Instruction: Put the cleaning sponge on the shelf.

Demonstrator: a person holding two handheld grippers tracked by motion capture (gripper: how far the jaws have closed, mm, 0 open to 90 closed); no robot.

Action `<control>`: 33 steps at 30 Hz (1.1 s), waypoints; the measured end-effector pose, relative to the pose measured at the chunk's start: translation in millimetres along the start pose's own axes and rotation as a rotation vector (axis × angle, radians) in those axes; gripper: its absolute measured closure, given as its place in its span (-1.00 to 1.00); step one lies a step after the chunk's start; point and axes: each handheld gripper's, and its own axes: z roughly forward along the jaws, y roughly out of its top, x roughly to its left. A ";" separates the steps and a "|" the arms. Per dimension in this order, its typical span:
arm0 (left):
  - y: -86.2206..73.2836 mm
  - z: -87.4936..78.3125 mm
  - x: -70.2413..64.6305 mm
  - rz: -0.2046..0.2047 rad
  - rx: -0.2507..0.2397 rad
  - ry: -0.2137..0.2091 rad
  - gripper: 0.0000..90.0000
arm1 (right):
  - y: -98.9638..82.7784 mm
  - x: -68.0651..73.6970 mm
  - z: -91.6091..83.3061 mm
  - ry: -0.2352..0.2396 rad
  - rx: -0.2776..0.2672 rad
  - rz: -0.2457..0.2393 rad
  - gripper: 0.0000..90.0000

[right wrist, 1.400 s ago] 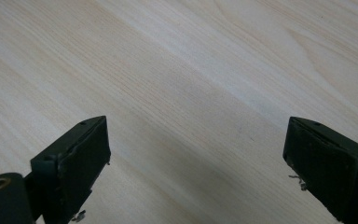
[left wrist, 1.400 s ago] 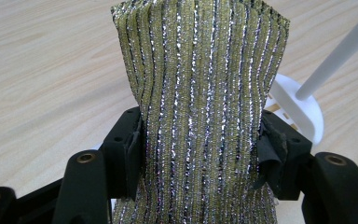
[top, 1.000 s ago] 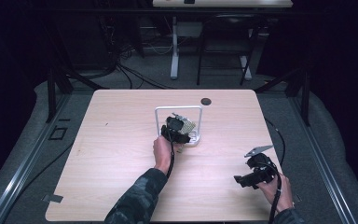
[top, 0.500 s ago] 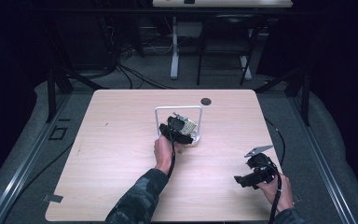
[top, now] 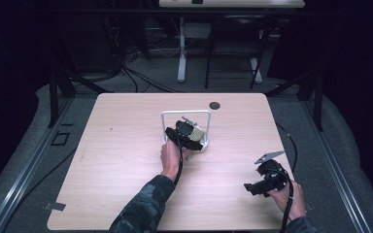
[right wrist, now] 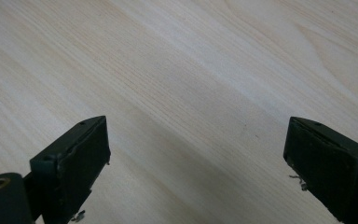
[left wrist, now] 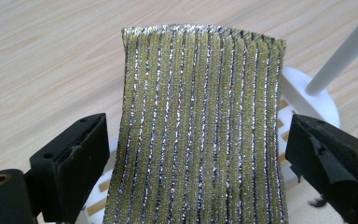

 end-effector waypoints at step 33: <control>-12.7 -65.6 11.4 0.073 -0.001 -0.194 -0.97 | -1.0 -1.0 0.9 -0.018 0.010 0.007 -0.84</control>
